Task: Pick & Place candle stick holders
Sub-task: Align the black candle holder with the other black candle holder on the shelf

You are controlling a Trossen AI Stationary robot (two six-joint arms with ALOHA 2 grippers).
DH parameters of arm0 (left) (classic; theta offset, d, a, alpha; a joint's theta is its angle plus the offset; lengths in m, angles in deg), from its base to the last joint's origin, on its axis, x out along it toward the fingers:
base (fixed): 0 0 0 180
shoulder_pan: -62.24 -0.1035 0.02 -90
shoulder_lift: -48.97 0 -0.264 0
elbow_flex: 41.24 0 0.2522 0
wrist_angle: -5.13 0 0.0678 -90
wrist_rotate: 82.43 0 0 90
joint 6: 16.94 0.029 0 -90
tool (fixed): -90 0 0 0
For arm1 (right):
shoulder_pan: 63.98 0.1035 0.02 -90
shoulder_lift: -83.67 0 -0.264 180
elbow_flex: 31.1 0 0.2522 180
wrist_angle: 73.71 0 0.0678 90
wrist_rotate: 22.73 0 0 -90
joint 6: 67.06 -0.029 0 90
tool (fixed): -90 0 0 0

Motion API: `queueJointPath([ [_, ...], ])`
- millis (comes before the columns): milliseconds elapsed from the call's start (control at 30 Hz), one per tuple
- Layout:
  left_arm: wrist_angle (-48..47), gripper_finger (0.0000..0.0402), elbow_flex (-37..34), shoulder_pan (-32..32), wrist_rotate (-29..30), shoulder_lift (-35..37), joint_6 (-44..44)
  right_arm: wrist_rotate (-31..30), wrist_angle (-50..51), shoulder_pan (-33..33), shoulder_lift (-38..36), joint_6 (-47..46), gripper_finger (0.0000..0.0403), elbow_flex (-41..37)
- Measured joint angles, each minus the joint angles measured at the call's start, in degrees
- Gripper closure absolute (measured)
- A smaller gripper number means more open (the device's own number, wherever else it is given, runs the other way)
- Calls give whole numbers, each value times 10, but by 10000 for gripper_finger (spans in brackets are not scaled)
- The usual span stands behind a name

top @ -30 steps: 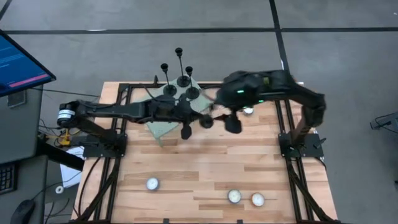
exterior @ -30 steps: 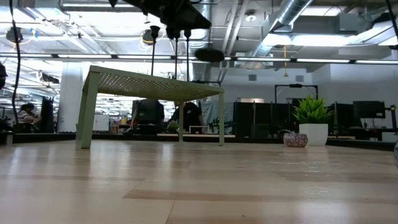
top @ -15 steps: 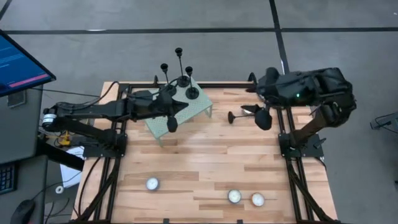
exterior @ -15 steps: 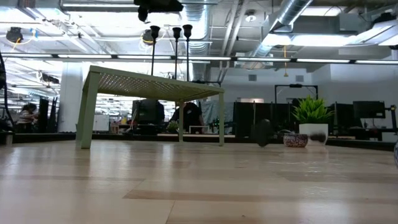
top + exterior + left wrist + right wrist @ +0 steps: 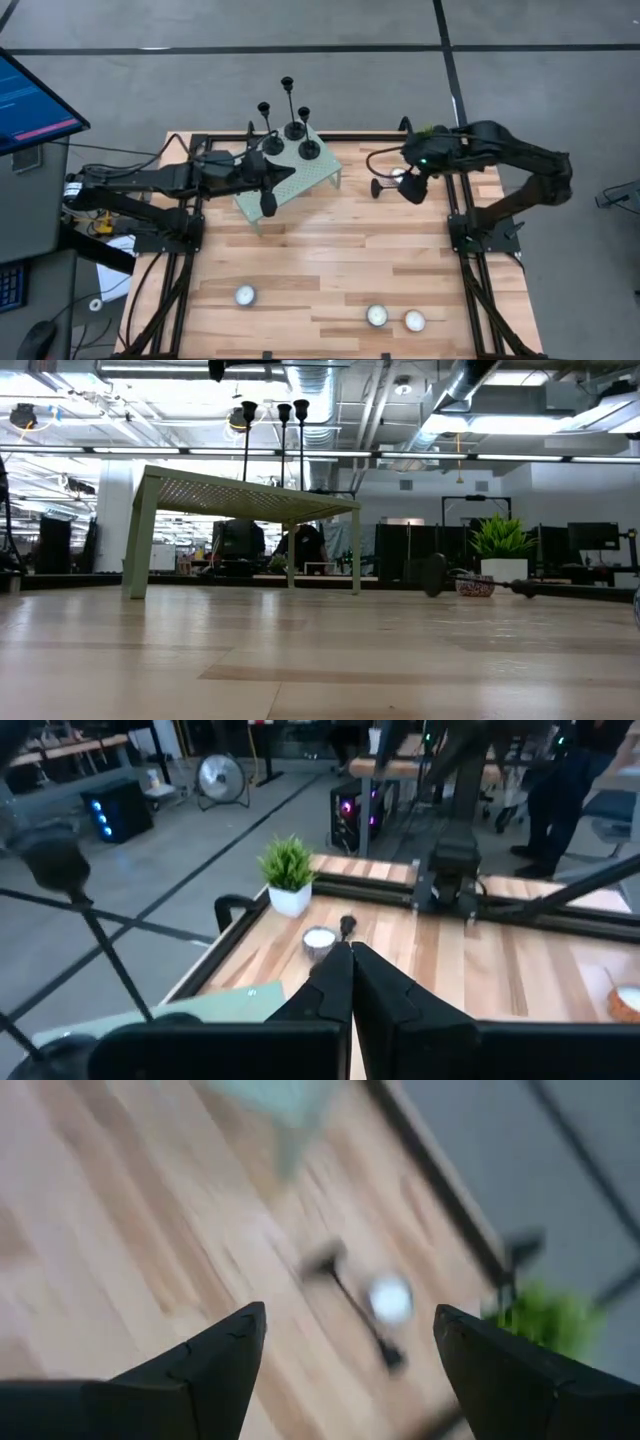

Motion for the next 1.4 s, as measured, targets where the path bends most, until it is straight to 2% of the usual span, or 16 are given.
queueJointPath([
  [133,-8,399,-1,13,15,15,-1,45,-13,-78,-60,18,121,-181],
  [233,-6,399,-1,14,15,23,1,62,-80,-109,-91,57,121,-284],
  [433,-9,399,-1,14,15,28,1,103,-201,-145,-79,159,121,-409],
  [567,-9,399,-1,14,15,28,1,129,-232,-166,-47,219,121,-443],
  [900,-9,399,-1,14,15,28,-10,130,-314,-164,11,352,121,-484],
  [1233,-10,399,-1,14,14,28,-10,128,-406,-194,66,394,121,-553],
  [1400,-10,399,-1,14,14,28,-10,130,-437,-210,80,401,121,-563],
])
